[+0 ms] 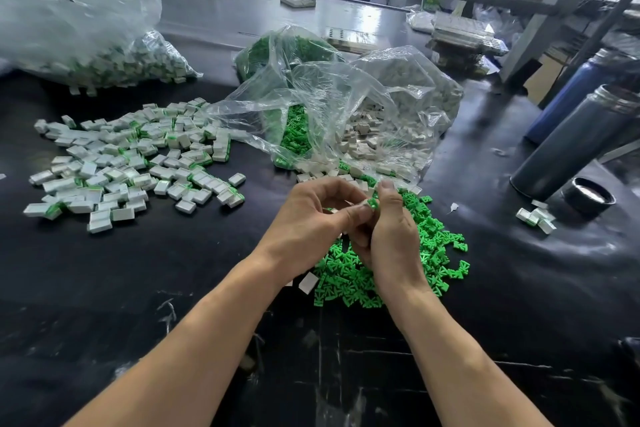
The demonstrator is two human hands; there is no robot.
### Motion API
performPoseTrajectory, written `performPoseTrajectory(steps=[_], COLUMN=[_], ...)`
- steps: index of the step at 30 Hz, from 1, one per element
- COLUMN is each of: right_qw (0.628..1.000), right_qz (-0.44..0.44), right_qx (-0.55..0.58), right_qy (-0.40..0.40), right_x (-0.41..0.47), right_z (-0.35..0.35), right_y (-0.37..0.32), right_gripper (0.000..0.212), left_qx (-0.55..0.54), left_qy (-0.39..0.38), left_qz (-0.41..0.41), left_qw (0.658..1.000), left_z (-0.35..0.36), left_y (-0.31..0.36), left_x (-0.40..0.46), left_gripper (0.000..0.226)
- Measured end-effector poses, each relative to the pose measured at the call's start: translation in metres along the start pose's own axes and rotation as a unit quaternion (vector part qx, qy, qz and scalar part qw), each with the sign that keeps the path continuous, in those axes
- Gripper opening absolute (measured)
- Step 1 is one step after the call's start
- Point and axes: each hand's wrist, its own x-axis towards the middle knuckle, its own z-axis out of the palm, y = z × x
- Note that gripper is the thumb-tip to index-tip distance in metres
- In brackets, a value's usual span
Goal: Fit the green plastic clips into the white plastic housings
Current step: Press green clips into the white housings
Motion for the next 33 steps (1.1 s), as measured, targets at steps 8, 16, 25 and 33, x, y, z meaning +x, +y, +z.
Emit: performPoseTrajectory(steps=[8,16,25,33], right_qw=[0.998,0.998,0.986,0.980], right_qz=[0.003,-0.015,-0.077,-0.081], right_qx=[-0.013,-0.039,-0.145,-0.169], right_qy=[-0.056,-0.052,0.043,0.060], right_x=[0.002,0.005,0.010,0.012], right_z=[-0.002,-0.003,0.003,0.006], right_y=[0.003,0.003,0.006,0.009], right_gripper=[0.074,0.064,0.063,0.071], left_qx=[0.018,0.010,-0.001,-0.006], left_qy=[0.015,0.020,0.045,0.052], left_qz=[-0.002,0.000,-0.008,-0.007], left_qw=[1.000,1.000,0.999,0.999], left_z=[0.002,0.004,0.006,0.007], left_y=[0.000,-0.001,-0.005,-0.006], left_x=[0.001,0.000,0.002,0.002], left_gripper=[0.008,0.007,0.008,0.008])
